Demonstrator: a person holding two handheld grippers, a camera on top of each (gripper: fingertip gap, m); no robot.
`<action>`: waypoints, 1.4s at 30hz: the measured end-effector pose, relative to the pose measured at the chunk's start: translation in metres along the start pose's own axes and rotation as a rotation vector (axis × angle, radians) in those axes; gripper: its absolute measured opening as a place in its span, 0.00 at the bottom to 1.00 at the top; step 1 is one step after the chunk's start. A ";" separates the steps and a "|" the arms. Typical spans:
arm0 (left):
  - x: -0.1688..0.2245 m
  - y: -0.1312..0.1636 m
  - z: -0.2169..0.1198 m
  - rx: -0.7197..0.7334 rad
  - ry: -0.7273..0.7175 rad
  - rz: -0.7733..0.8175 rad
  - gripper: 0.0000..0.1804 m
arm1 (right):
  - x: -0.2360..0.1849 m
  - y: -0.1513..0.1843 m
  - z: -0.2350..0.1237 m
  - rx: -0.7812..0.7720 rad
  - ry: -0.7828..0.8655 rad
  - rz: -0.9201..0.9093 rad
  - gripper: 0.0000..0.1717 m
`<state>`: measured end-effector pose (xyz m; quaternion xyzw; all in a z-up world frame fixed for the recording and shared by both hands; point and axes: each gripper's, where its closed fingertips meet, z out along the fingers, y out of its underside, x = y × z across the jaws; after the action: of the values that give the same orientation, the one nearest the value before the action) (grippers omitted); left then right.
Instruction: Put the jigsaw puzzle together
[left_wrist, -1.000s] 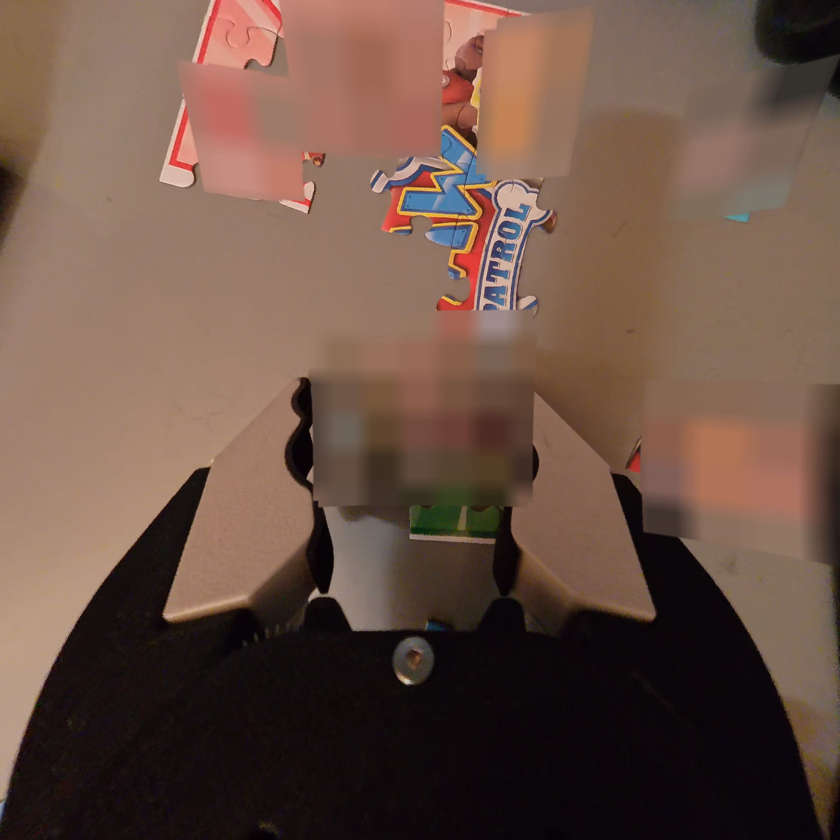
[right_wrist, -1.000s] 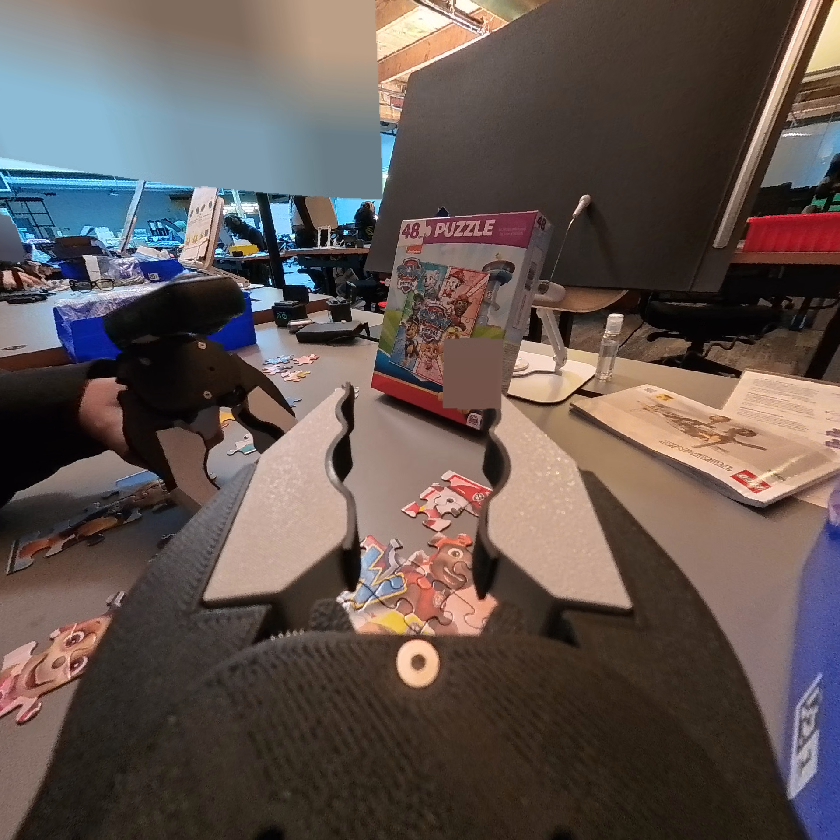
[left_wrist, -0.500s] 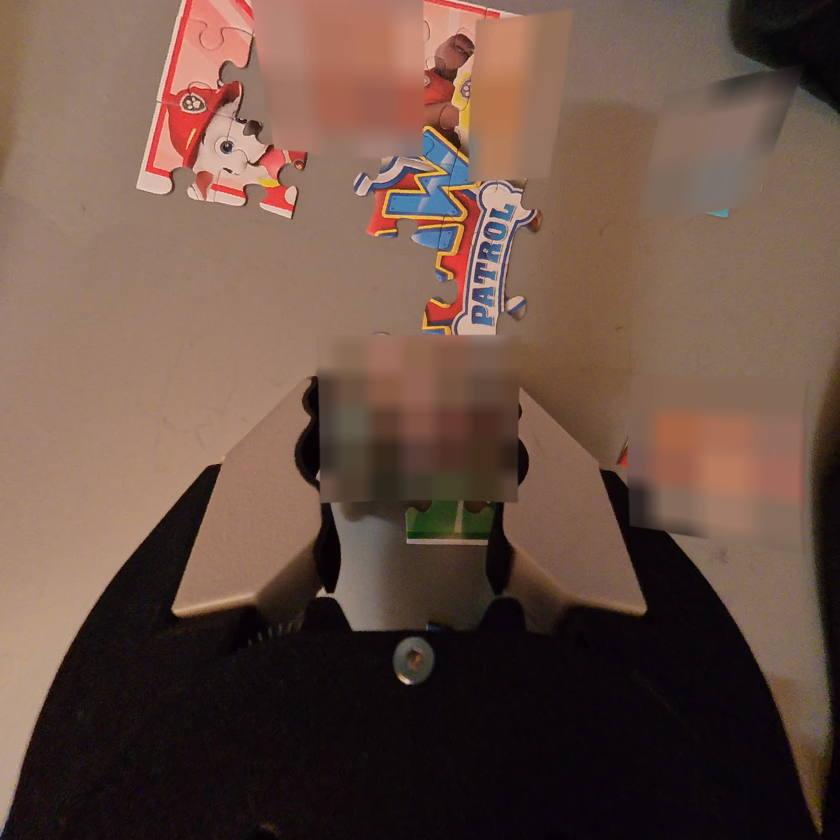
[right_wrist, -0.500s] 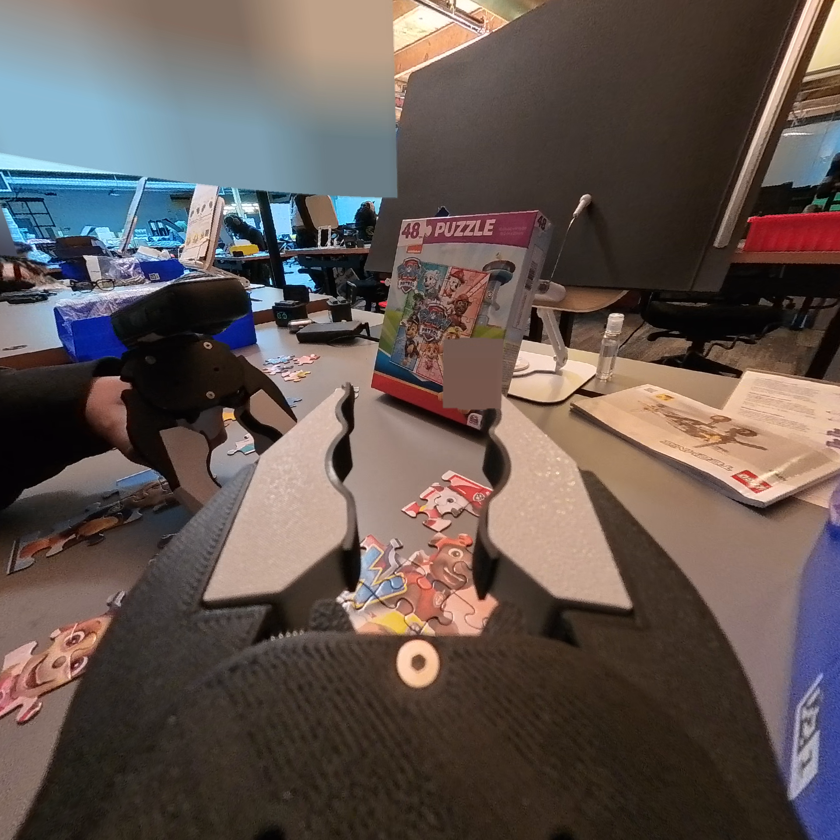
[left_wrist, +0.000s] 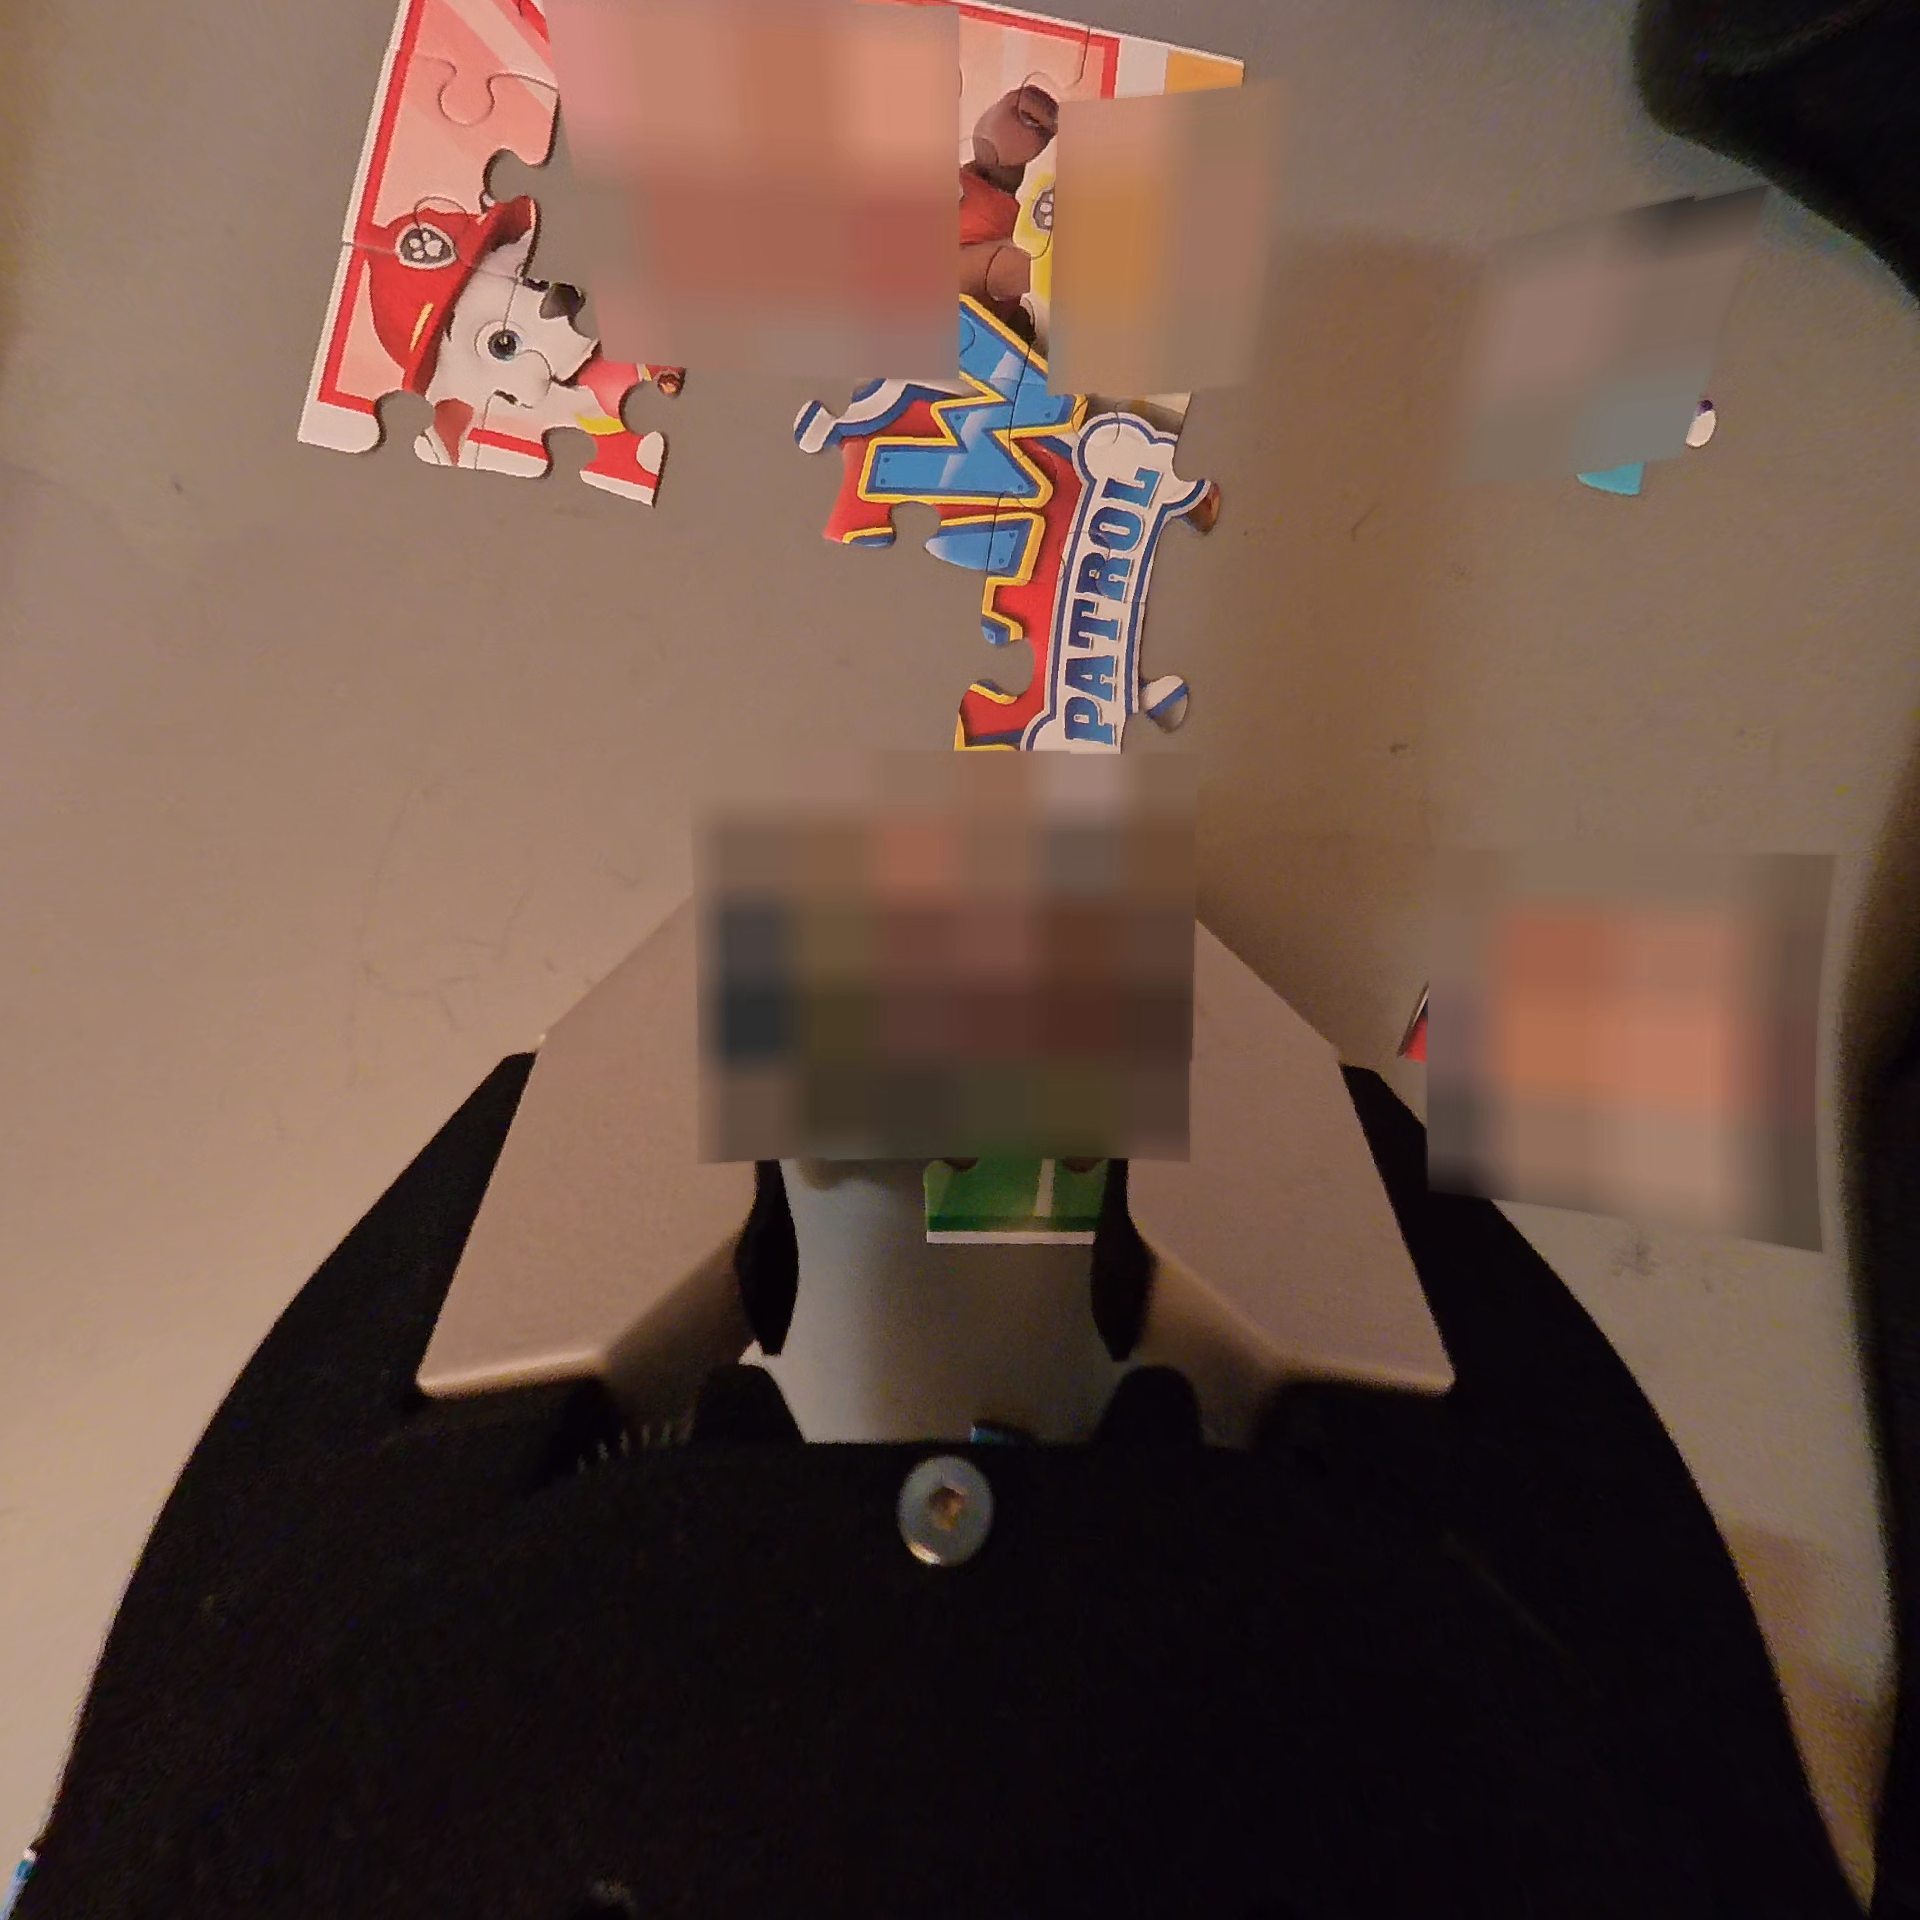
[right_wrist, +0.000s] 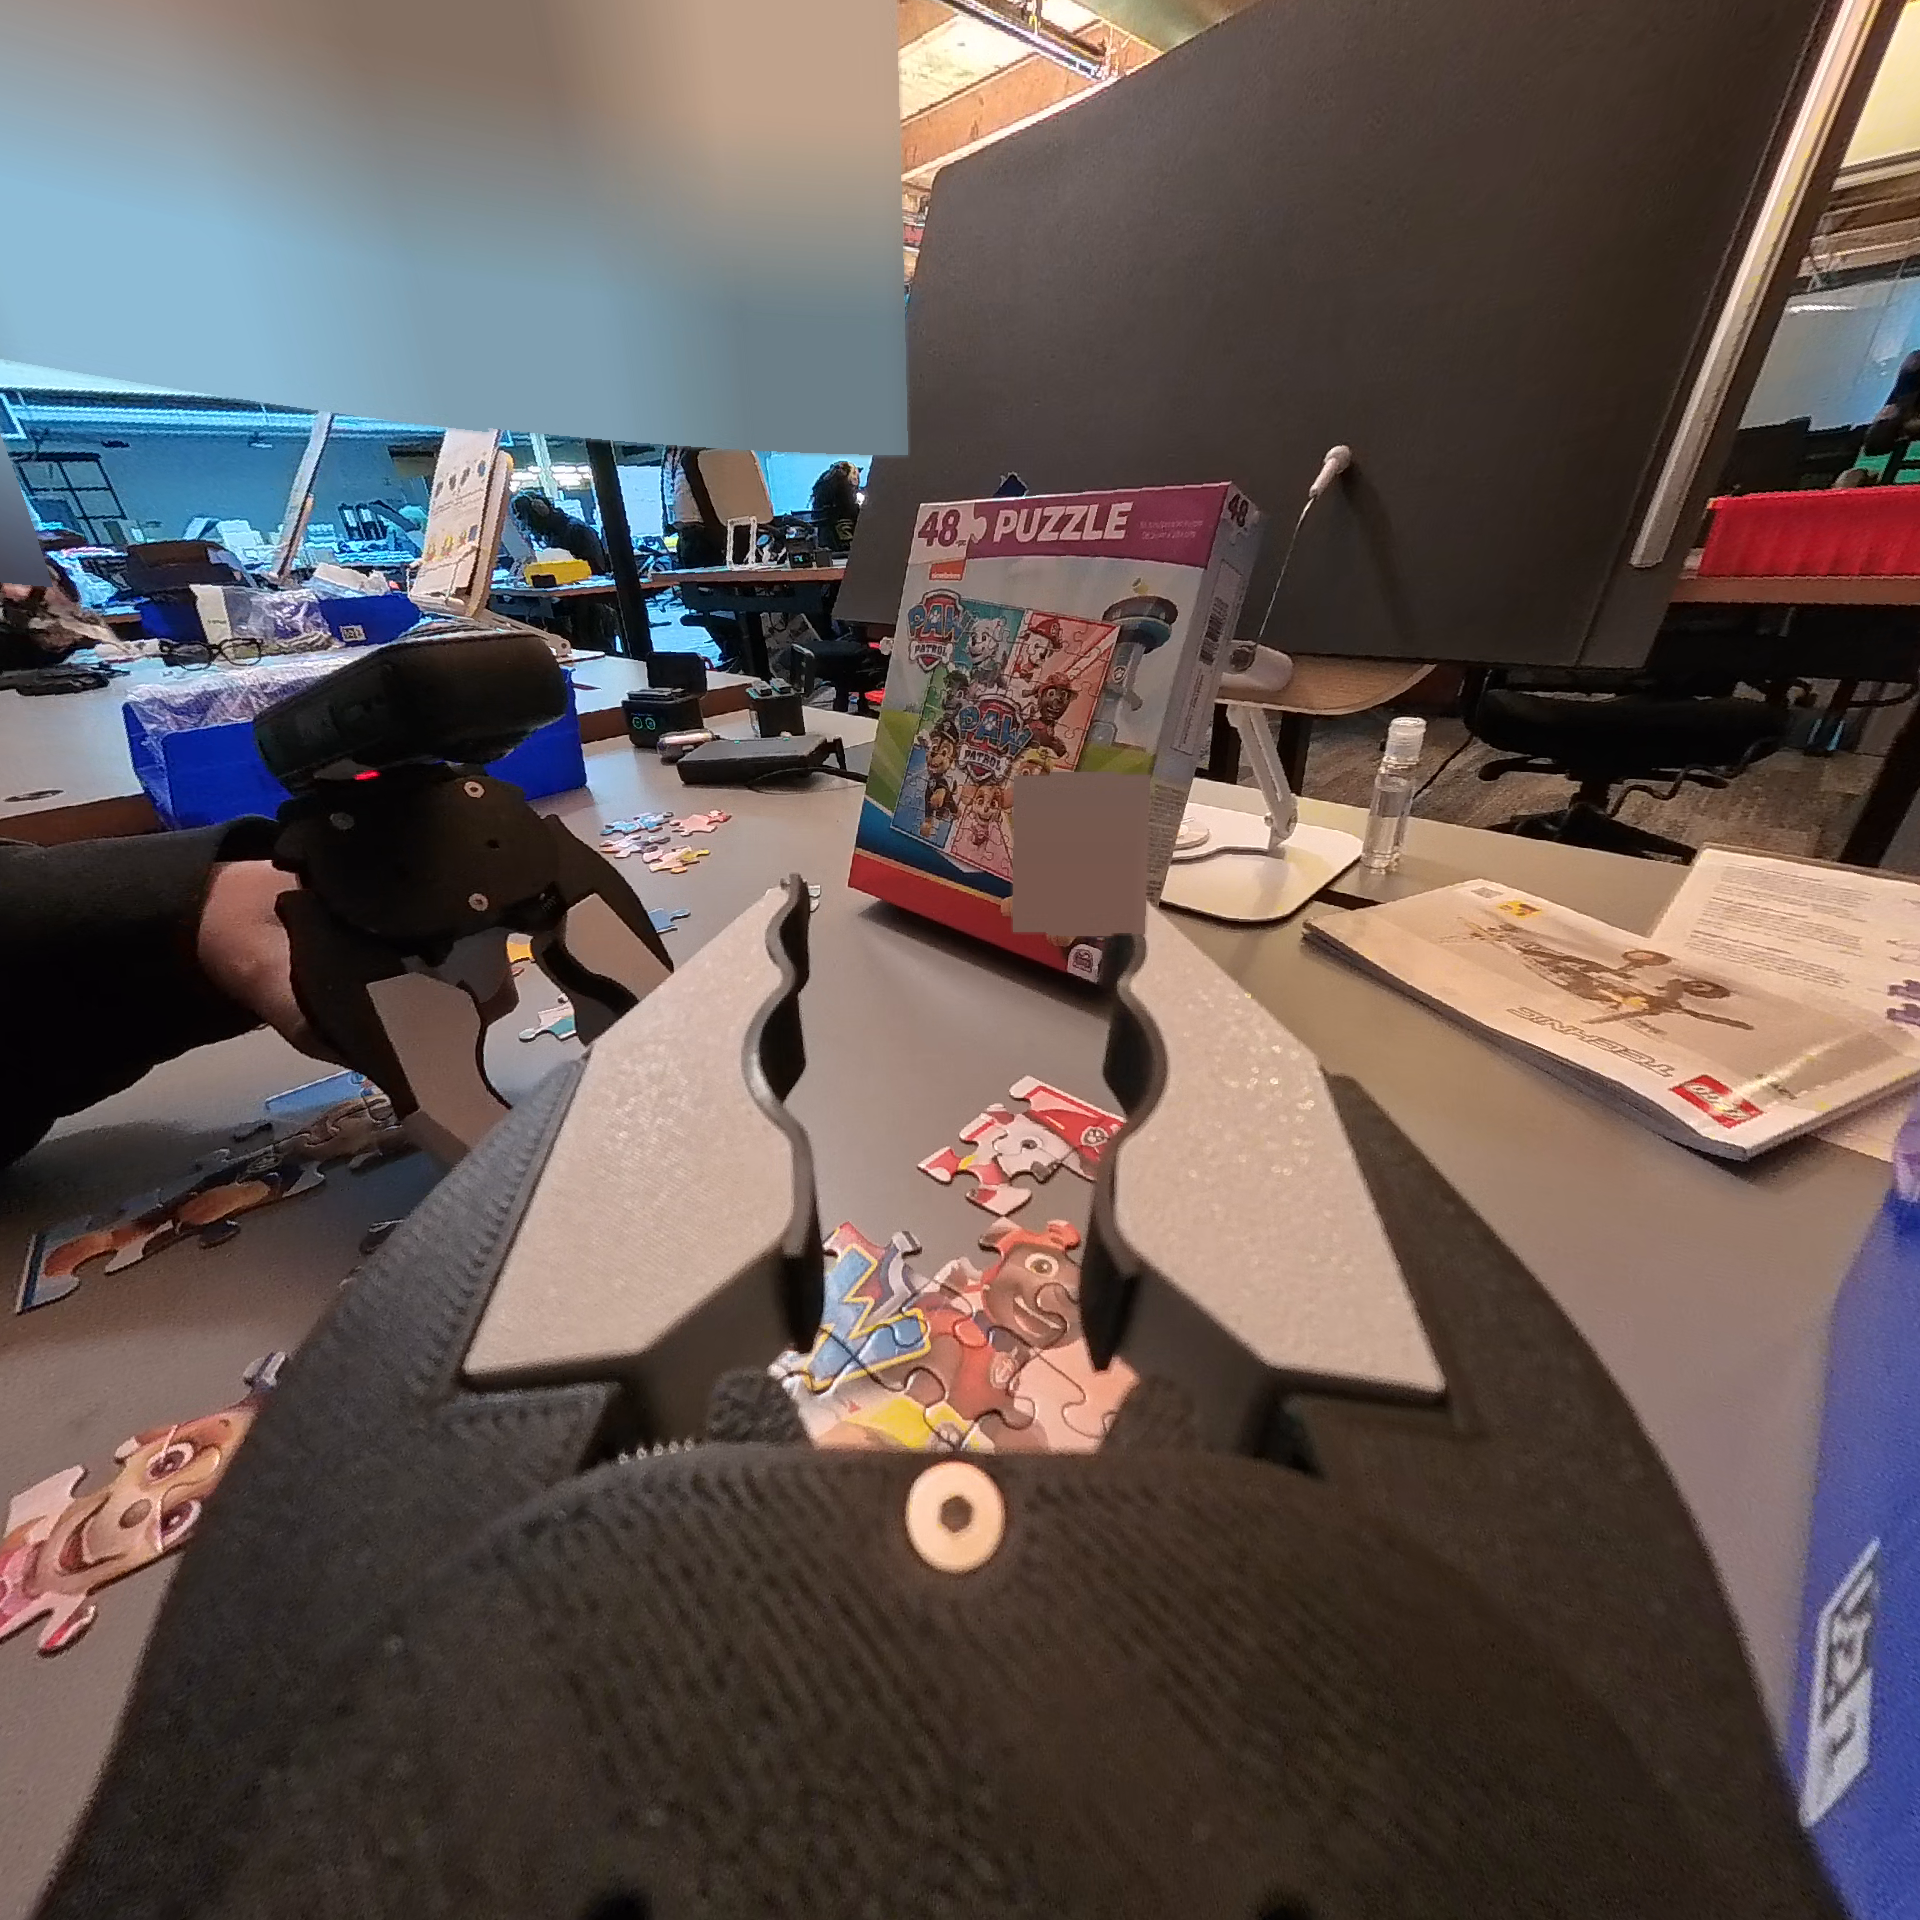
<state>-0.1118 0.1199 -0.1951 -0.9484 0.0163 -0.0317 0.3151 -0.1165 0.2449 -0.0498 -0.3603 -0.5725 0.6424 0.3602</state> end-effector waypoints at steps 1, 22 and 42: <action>0.000 0.000 0.000 0.001 0.000 0.000 0.36 | 0.000 0.000 0.000 0.000 0.000 0.000 0.32; 0.000 -0.003 -0.003 0.015 0.024 0.008 0.36 | 0.000 0.000 0.000 -0.001 0.000 0.000 0.32; -0.002 -0.011 0.006 0.005 0.041 0.037 0.35 | 0.000 0.000 0.000 0.000 0.000 0.001 0.32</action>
<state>-0.1129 0.1321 -0.1937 -0.9463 0.0403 -0.0451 0.3177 -0.1169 0.2452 -0.0497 -0.3604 -0.5725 0.6425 0.3600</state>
